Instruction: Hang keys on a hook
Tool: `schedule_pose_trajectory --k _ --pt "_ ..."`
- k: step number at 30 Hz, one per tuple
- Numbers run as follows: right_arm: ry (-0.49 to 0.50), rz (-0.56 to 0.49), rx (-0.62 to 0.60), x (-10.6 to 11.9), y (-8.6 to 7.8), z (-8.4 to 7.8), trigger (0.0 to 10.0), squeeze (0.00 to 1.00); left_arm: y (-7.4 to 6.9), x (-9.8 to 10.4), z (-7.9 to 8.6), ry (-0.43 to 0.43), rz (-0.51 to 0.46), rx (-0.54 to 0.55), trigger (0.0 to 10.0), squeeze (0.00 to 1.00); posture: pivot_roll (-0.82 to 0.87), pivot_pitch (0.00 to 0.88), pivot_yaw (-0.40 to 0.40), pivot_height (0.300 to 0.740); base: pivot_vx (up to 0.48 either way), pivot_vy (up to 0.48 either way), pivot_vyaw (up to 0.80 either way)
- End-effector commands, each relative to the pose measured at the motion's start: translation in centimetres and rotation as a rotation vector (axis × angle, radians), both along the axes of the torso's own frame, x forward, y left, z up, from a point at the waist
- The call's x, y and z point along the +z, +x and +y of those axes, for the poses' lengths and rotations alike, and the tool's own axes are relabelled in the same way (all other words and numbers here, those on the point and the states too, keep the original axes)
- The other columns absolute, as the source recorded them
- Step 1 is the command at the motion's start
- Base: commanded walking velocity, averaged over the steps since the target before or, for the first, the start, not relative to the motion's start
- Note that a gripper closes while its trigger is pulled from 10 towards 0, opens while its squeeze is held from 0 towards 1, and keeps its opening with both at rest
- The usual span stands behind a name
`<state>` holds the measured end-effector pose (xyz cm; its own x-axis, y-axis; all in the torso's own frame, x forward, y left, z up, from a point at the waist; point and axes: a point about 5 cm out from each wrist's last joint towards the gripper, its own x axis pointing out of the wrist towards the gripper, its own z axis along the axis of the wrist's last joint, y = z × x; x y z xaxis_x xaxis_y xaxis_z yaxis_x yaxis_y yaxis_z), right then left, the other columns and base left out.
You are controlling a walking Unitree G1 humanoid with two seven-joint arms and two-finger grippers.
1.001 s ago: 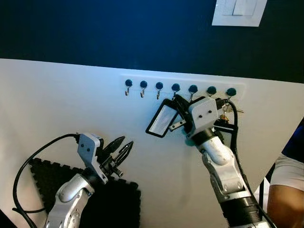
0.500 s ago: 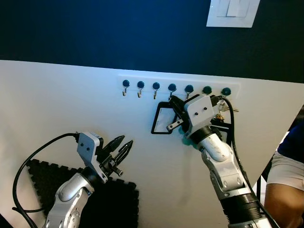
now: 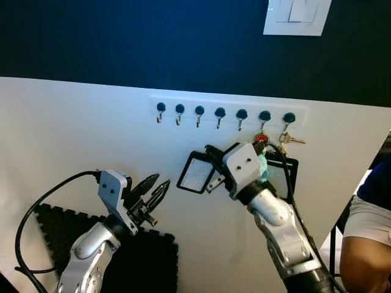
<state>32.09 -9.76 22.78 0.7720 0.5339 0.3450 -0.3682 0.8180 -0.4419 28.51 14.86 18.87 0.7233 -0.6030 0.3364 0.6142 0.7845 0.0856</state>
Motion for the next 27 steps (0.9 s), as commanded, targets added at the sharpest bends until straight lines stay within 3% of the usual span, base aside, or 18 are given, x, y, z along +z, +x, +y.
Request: schedule_pose_trajectory --k 1,11,27 --pt "0.009 -0.025 -0.004 0.4 -0.3 0.0 10.0 0.00 0.0 -0.2 0.3 0.026 0.006 0.006 10.0 0.00 0.04 0.053 0.011 0.740 0.000 0.000 0.00" --pt "0.136 -0.192 -0.094 3.7 -0.2 -1.1 10.0 0.00 0.0 -0.2 0.0 0.028 0.003 -0.001 10.0 0.00 0.04 0.051 0.012 0.740 0.000 0.000 0.00" --pt "0.138 -0.204 -0.188 5.2 1.6 -1.8 10.0 0.00 -0.1 -0.2 -0.3 0.026 0.002 -0.017 10.0 0.00 0.04 0.045 0.009 0.740 0.000 0.000 0.00"
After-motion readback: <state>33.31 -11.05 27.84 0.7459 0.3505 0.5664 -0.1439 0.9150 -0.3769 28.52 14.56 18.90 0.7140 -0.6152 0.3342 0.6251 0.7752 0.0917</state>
